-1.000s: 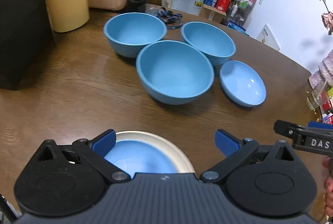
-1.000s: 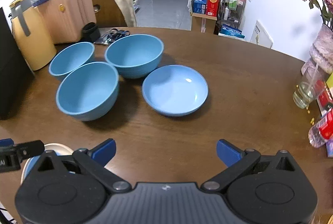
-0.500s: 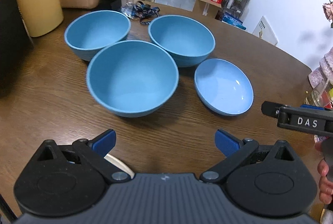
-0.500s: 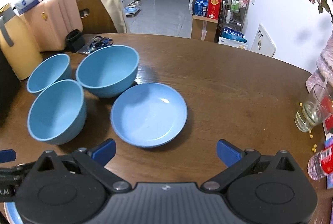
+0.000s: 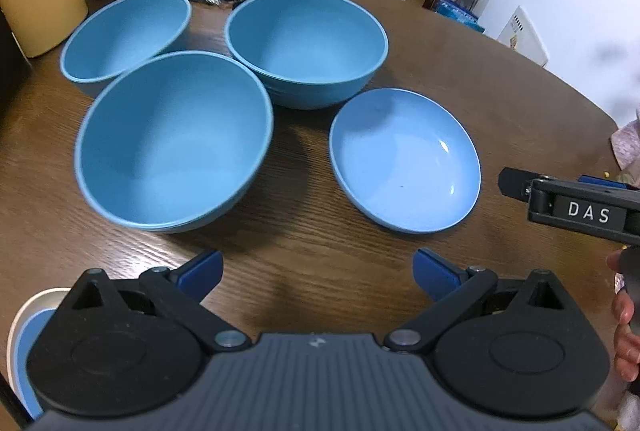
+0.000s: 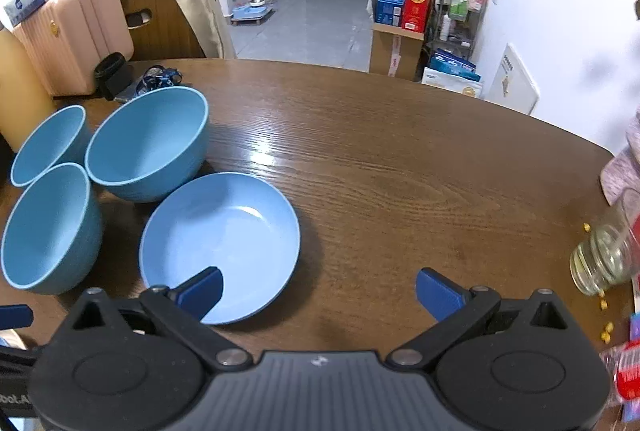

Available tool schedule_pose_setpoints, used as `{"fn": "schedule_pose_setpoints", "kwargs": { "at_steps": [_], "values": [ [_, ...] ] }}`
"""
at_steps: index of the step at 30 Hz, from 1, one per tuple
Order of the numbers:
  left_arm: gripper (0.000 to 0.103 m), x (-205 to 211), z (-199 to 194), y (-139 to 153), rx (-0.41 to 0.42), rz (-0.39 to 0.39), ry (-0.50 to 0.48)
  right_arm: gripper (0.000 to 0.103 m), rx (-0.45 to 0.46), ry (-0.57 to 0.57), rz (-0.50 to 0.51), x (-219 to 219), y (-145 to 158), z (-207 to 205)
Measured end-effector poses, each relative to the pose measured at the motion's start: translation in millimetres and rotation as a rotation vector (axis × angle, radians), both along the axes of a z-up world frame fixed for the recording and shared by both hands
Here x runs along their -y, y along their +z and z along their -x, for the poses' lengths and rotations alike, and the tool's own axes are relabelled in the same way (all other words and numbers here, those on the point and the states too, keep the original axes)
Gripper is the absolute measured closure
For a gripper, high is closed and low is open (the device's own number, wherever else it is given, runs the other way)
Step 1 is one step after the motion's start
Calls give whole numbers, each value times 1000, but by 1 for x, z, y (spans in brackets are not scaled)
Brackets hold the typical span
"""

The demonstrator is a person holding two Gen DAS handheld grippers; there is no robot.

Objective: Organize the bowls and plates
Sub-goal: 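Move both open grippers toward the second shallow light-blue plate, then close both grippers side by side on the second plate's rim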

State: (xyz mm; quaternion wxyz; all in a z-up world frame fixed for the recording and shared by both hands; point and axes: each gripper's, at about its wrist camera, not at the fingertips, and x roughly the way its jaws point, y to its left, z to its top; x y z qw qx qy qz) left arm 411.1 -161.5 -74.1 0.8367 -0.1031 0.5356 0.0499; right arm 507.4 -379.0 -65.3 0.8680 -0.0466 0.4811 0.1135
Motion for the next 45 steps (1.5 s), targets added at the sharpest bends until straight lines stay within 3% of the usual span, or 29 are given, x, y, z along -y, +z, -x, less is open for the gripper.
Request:
{"fn": "schedule_pose_setpoints", "kwargs": {
  "at_steps": [9,17,22,27,30,32,37,39,45],
  "values": [
    [0,13,-32,-18,-50,18,76,11,-15,47,-14,4,-27,-31],
    [2,16,-55,-32,-69,12,165,28,-49,59,-54,7,-50,-52],
    [18,16,-68,-43,-87,14,198,36,-56,79,-66,3,-61,-59],
    [35,16,-76,-52,-107,19,214,51,-70,85,-87,1,-72,-64],
    [40,17,-79,-56,-105,18,216,57,-60,88,-102,1,-74,-65],
    [44,18,-80,-56,-94,10,215,66,-58,95,-118,0,-74,-66],
    [67,19,-80,-54,-73,12,202,91,-66,113,-173,1,-75,-65],
    [81,20,-81,-54,-70,21,190,91,-58,117,-170,1,-73,-63],
    [83,20,-82,-52,-66,29,183,94,-35,122,-169,1,-71,-59]
  ]
}}
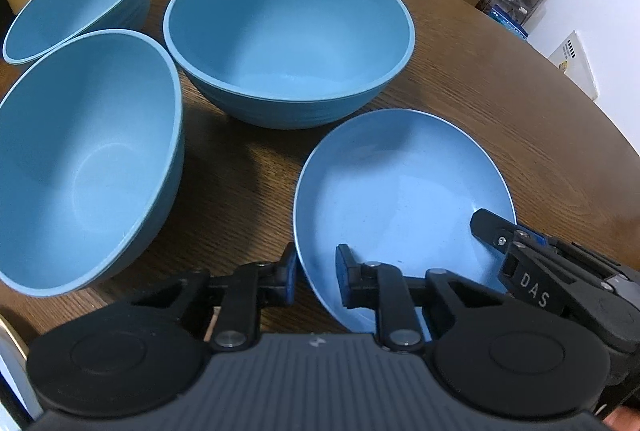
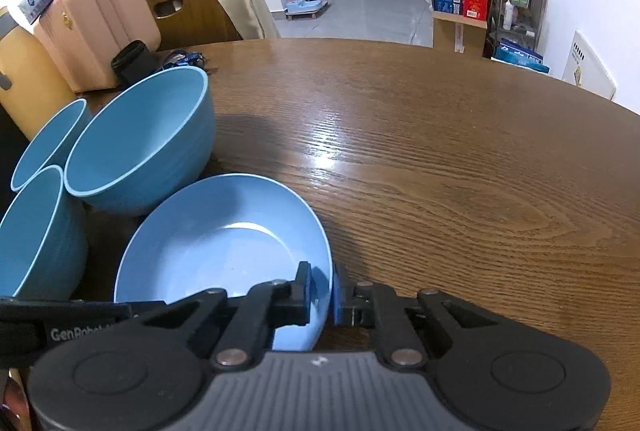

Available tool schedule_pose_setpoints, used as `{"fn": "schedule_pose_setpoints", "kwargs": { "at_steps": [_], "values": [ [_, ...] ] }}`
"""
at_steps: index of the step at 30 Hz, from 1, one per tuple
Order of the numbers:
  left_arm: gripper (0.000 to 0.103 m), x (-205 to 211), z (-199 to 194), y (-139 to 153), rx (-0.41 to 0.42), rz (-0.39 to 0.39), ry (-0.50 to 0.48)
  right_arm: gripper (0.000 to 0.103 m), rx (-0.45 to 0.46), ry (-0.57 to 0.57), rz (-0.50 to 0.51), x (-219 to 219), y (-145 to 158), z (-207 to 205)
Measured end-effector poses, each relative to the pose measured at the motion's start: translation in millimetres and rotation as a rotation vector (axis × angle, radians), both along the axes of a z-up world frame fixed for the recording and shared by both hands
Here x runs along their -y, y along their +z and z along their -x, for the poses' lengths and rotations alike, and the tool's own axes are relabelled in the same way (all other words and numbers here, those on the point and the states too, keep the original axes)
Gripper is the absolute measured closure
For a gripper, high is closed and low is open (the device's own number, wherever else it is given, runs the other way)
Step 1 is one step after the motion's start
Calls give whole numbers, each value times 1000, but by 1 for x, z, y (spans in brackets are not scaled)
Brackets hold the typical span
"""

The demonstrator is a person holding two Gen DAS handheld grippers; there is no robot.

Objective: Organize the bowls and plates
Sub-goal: 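Close both grippers side by side on the second plate's rim, then lift the second light-blue plate and carry it toward the plate stack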

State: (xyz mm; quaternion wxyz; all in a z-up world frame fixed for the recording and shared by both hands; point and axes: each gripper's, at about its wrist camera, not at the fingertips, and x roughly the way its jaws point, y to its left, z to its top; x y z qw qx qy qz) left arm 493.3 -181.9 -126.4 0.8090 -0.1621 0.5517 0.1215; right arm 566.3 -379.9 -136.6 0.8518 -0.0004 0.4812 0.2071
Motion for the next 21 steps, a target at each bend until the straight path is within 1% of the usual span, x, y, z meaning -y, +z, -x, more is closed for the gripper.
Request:
{"fn": "schedule_pose_setpoints", "kwargs": {
  "at_steps": [6,12,21],
  "values": [
    [83,1,1,0,0,8,-6,96,17,-6,-7,4,4,5],
    [83,1,3,5,12,7,-22,96,33,-19,-11,6,8,11],
    [83,2,18,15,30,-3,-46,96,59,-35,-19,7,21,26]
  ]
}}
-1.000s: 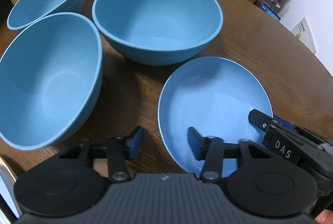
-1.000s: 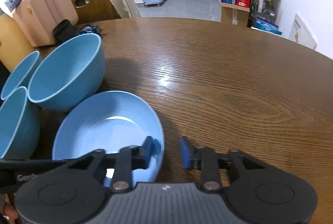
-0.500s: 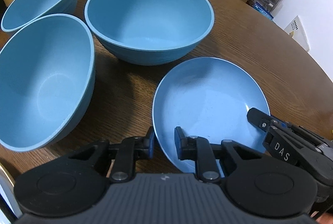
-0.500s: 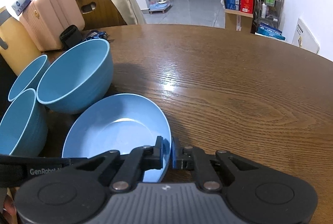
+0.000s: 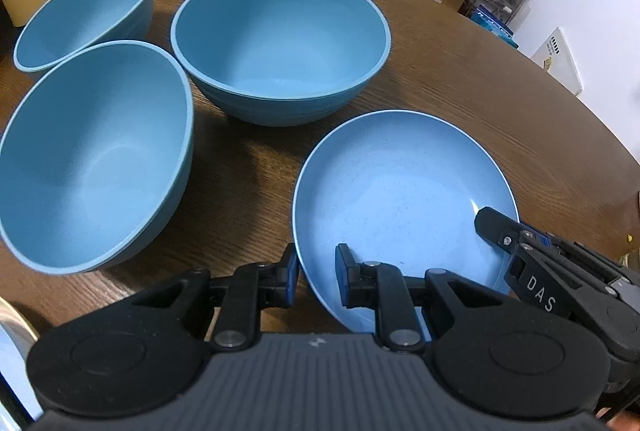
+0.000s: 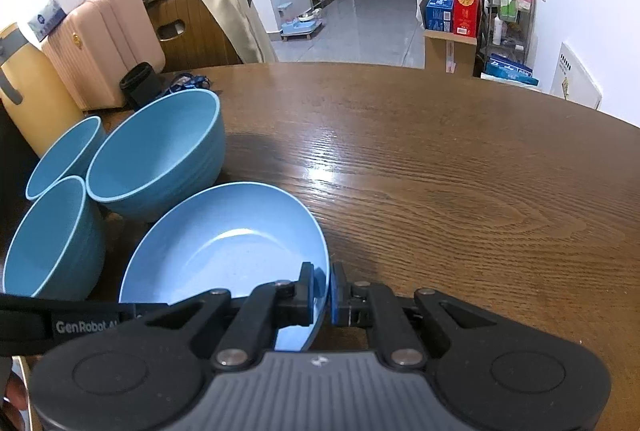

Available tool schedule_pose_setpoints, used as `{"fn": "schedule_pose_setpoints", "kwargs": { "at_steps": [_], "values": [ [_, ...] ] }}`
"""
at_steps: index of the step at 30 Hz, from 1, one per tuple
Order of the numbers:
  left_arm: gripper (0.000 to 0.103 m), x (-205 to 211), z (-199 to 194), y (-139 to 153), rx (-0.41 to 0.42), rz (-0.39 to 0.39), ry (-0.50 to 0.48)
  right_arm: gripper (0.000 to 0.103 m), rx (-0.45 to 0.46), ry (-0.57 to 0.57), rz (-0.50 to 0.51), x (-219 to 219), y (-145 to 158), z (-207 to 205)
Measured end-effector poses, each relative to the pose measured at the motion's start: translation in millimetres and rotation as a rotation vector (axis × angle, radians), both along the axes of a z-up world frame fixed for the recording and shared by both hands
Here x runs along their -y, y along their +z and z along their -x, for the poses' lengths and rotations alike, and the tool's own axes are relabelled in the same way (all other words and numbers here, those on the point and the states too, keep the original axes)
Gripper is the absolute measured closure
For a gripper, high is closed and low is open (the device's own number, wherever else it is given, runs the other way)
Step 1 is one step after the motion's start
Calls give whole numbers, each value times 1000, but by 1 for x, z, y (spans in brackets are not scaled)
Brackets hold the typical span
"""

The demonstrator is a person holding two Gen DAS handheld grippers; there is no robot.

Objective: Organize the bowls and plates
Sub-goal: 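Lift the second light-blue plate and carry it toward the plate stack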

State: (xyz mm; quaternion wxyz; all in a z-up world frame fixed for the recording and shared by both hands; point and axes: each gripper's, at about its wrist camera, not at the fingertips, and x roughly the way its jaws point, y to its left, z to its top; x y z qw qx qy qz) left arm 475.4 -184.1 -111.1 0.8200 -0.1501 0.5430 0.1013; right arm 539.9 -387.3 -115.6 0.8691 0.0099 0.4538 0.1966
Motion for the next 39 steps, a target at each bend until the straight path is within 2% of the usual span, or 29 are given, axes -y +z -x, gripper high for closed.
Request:
{"fn": "schedule_pose_setpoints", "kwargs": {
  "at_steps": [26,39],
  "values": [
    [83,1,75,51,50,-54,-99,96,40,-64,-52,2,44,87],
    [83,-18,120,74,85,-56,-150,96,70,-85,-51,-15,71,136]
  ]
}}
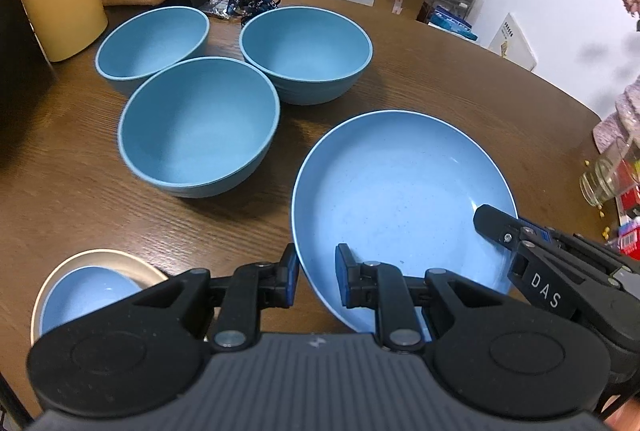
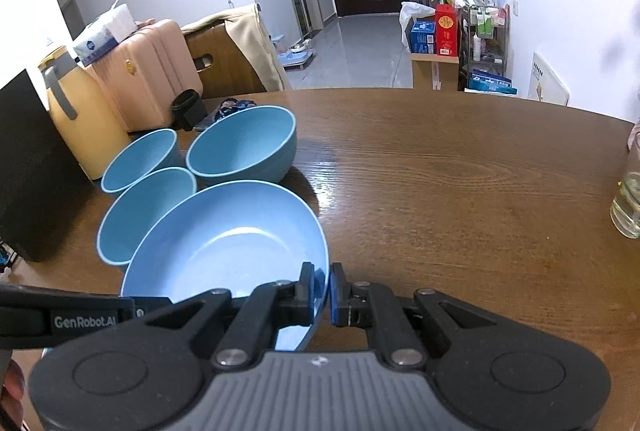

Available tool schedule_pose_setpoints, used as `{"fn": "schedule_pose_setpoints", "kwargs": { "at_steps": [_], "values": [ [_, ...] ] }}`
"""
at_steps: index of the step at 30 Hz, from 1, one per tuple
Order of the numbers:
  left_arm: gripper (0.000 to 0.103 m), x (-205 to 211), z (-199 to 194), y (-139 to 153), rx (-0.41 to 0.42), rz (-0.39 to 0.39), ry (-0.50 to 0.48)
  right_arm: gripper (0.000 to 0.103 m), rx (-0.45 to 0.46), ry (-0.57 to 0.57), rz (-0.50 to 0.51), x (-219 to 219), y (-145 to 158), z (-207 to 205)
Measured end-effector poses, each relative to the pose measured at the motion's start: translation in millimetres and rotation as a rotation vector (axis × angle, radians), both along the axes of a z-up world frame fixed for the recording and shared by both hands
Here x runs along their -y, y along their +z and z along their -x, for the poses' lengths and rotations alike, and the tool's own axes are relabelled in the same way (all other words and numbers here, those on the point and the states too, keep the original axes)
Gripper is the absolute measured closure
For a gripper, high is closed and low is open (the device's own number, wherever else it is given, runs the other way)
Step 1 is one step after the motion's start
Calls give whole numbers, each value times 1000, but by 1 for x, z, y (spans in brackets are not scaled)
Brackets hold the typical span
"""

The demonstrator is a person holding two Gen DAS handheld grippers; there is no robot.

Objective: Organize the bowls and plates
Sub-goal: 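Lift the second light-blue plate and carry it toward the plate stack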

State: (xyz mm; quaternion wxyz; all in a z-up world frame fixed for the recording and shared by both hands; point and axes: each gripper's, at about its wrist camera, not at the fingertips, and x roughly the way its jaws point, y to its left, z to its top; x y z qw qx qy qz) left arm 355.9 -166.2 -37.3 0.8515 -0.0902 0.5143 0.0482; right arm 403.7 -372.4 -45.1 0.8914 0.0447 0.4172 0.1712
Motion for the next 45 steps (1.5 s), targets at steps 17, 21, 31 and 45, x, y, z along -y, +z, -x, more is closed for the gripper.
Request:
{"fn": "schedule_pose_setpoints", "kwargs": {
  "at_steps": [17,21,31,45],
  "values": [
    [83,-46,64,7,7,7,-71,96,8,-32,46,-45,16,85],
    [83,-57,78,6,5,4,-80,96,6,-37,46,-54,16,102],
    [83,-82,113,9,6,-2,-77,96,6,-30,47,-79,18,136],
    [83,-120,142,10,10,-10,-39,95,11,10,49,-118,18,173]
  ]
}}
